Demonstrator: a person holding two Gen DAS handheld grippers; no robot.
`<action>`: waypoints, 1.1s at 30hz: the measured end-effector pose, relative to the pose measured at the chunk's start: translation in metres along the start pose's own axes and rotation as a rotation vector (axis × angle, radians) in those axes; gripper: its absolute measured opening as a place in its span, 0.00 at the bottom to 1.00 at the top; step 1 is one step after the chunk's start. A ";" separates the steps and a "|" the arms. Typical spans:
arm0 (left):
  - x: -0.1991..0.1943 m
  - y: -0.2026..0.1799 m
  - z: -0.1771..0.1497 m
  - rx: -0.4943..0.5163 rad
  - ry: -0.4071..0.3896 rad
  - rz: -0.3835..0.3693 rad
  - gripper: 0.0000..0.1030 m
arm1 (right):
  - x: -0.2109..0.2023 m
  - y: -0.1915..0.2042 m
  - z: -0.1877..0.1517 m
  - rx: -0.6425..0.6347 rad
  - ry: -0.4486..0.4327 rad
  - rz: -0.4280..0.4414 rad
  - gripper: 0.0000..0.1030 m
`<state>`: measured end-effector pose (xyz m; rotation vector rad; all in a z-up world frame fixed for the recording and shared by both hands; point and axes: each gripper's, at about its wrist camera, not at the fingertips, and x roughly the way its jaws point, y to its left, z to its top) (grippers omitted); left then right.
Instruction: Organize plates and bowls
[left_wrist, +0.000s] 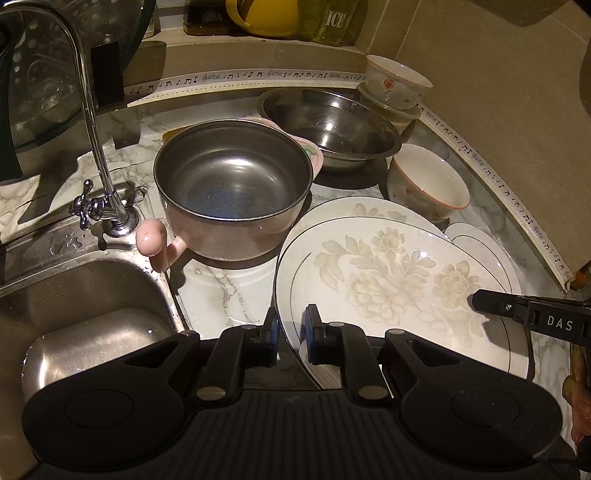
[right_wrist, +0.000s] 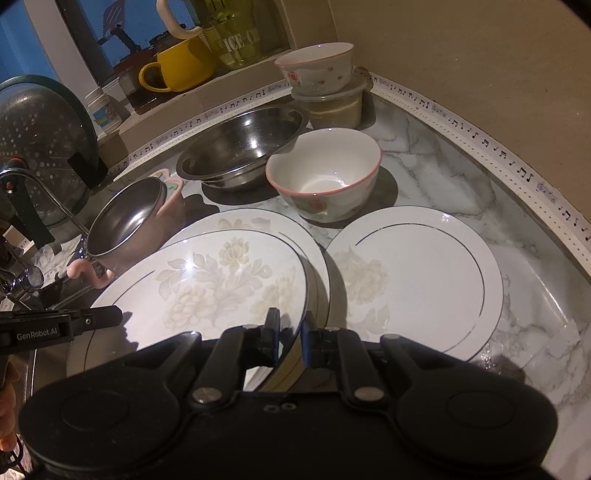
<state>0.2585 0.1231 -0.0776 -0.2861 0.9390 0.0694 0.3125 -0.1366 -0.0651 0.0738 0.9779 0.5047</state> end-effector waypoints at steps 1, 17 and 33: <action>0.001 0.000 0.000 -0.002 0.000 0.001 0.12 | 0.001 0.000 0.000 -0.002 0.001 0.000 0.12; 0.010 0.000 0.001 -0.018 0.010 0.002 0.12 | 0.006 -0.002 0.002 -0.013 0.009 -0.001 0.12; 0.017 0.005 0.002 -0.063 0.008 0.007 0.12 | 0.017 -0.008 0.008 -0.016 0.007 0.033 0.12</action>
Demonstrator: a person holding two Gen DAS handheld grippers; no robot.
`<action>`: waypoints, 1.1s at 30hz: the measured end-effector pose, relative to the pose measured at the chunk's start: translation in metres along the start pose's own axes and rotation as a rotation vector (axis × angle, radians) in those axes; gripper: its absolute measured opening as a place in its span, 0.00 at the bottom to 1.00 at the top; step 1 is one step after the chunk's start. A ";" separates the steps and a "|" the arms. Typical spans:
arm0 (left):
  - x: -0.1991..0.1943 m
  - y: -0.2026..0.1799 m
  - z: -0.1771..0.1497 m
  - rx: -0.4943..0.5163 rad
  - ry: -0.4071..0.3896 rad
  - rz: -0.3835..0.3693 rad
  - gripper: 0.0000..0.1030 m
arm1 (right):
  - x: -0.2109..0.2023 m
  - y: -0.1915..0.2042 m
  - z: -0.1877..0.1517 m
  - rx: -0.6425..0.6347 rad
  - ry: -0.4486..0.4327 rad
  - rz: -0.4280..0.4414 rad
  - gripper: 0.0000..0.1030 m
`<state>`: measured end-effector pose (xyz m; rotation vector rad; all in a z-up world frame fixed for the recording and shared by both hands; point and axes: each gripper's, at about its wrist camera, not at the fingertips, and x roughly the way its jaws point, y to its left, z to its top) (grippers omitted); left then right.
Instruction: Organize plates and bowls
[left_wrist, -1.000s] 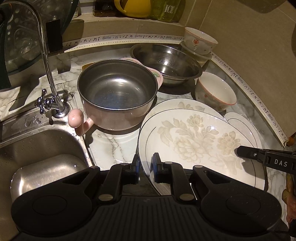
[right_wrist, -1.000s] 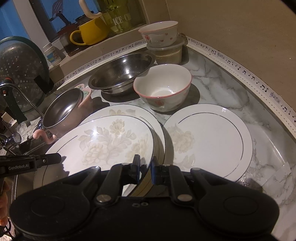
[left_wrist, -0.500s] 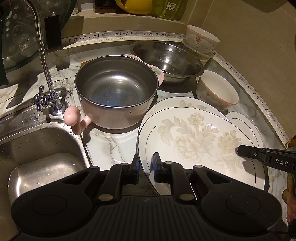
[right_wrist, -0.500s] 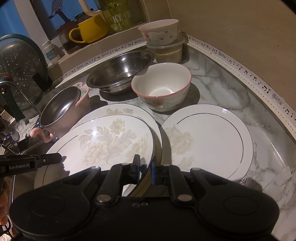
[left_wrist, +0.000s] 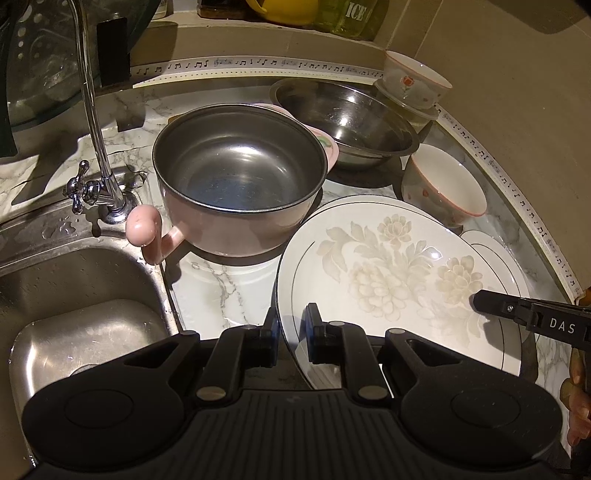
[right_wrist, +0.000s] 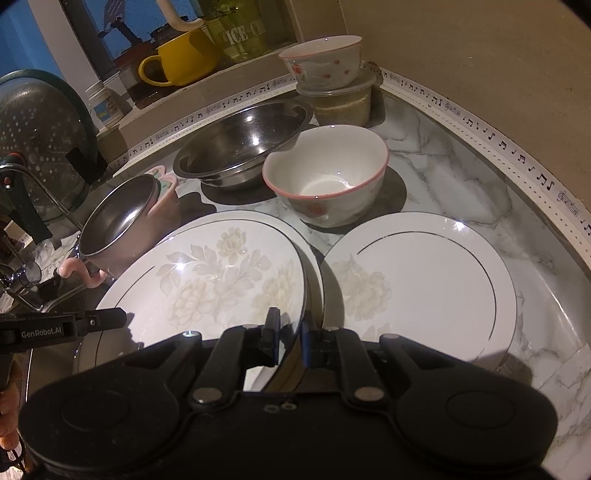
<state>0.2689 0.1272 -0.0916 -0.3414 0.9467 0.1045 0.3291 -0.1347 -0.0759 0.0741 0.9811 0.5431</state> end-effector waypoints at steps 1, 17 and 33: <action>0.000 0.000 0.000 -0.001 -0.001 0.002 0.12 | 0.001 -0.001 0.000 0.002 0.001 0.004 0.12; 0.005 0.001 -0.001 -0.029 -0.005 0.003 0.12 | 0.004 -0.020 0.011 0.098 0.076 0.097 0.14; 0.005 0.003 0.000 -0.028 -0.003 -0.009 0.13 | 0.006 -0.016 0.026 0.050 0.160 0.088 0.13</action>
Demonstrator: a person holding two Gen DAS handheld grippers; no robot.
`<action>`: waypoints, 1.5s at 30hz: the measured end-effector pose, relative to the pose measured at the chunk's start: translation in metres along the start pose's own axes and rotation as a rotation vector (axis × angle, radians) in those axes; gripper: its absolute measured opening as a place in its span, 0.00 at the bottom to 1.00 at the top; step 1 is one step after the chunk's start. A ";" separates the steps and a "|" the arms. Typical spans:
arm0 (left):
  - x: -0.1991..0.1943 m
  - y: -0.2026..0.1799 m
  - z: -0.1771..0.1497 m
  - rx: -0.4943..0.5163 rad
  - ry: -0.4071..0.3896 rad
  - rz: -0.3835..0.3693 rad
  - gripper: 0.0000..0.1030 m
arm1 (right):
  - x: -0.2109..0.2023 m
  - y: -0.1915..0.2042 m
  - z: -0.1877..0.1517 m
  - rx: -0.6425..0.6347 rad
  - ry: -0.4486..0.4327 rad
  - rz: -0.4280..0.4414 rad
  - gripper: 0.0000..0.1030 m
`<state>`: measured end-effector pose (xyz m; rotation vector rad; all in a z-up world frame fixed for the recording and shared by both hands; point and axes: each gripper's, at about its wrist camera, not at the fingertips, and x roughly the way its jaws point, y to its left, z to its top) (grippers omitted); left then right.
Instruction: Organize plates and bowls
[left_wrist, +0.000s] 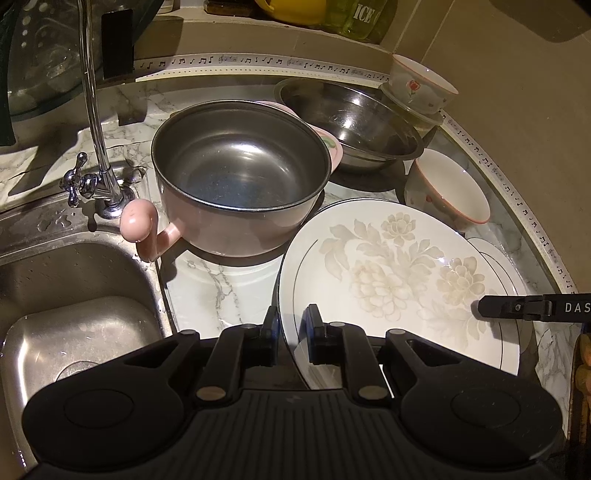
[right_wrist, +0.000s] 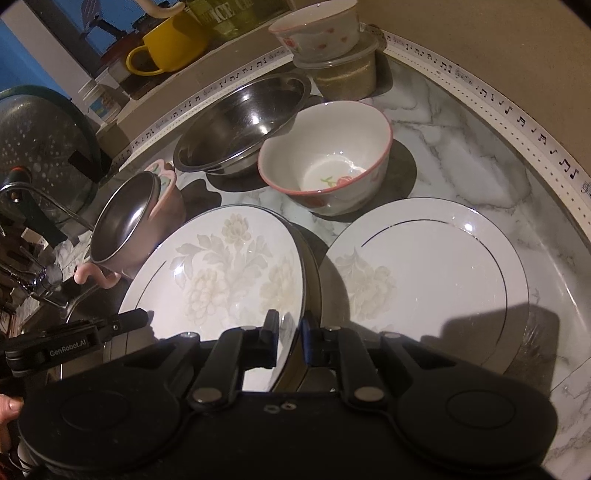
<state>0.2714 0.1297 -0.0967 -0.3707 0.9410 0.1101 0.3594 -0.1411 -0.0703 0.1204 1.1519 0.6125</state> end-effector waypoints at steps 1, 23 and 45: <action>0.000 0.000 0.000 -0.002 -0.001 -0.002 0.13 | 0.000 0.001 0.001 -0.004 0.004 -0.003 0.13; 0.000 0.002 0.001 0.028 0.016 -0.014 0.15 | -0.001 0.004 0.014 -0.084 0.057 -0.023 0.09; -0.002 -0.003 -0.003 0.065 0.011 0.002 0.15 | 0.006 0.030 0.020 -0.337 0.094 -0.153 0.13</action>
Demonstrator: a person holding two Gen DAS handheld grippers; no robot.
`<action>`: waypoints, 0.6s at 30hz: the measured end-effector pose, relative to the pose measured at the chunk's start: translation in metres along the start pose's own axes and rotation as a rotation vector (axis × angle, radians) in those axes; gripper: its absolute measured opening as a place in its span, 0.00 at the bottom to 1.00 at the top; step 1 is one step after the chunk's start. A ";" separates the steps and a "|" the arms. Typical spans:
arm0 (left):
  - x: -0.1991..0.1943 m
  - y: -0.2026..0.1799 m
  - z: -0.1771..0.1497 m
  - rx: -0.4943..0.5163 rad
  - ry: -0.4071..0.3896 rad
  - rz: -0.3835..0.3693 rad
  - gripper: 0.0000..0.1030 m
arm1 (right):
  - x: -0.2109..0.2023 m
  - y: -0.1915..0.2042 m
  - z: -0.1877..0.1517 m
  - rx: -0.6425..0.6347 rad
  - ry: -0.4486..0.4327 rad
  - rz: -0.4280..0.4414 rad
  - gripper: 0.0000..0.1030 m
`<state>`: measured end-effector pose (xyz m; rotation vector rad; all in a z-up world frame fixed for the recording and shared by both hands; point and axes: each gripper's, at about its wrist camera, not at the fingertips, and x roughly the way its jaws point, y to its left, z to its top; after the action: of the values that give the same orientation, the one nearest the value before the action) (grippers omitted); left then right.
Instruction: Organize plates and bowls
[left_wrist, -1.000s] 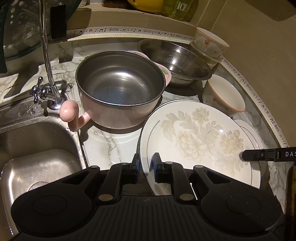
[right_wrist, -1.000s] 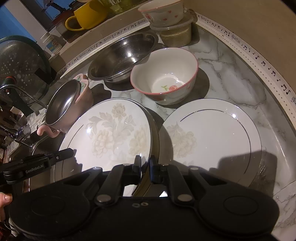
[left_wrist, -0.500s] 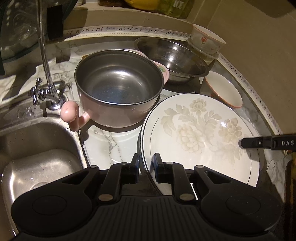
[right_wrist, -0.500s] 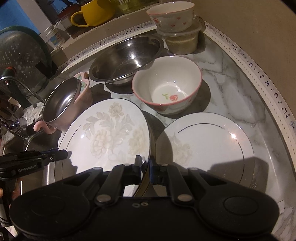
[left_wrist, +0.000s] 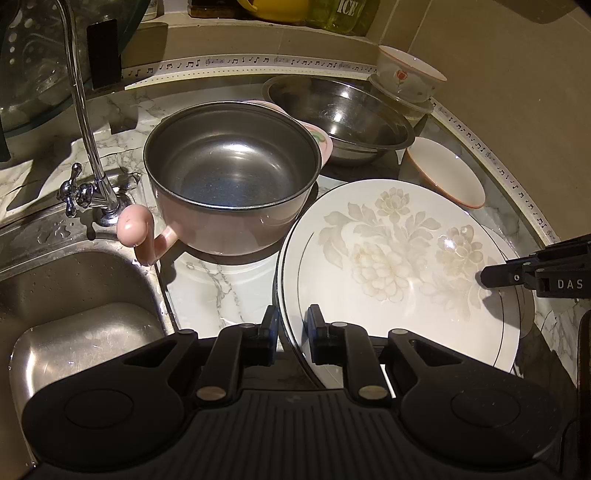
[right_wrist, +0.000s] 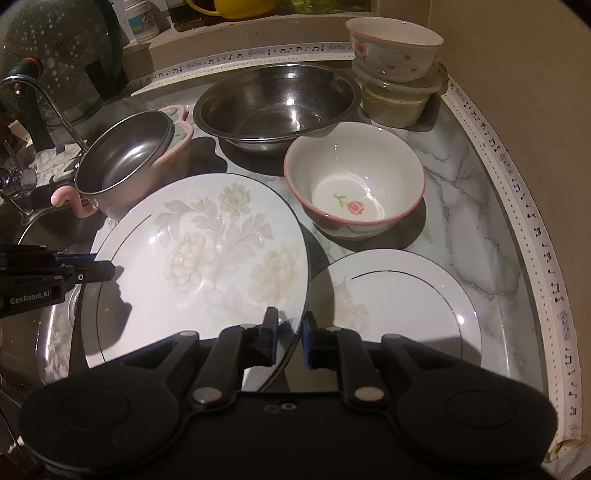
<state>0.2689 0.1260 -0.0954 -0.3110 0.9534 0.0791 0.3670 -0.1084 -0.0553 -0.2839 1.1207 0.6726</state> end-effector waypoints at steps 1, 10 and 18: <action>0.000 0.000 0.000 0.000 -0.001 0.000 0.15 | 0.000 -0.001 0.001 -0.002 0.004 0.003 0.13; 0.001 0.000 -0.001 -0.001 0.002 -0.004 0.15 | 0.004 0.009 0.003 -0.070 0.007 -0.036 0.15; 0.001 0.000 0.000 -0.008 -0.008 -0.004 0.16 | 0.011 0.019 0.001 -0.133 0.047 -0.090 0.18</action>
<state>0.2693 0.1253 -0.0966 -0.3193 0.9448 0.0803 0.3590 -0.0890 -0.0626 -0.4637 1.1028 0.6642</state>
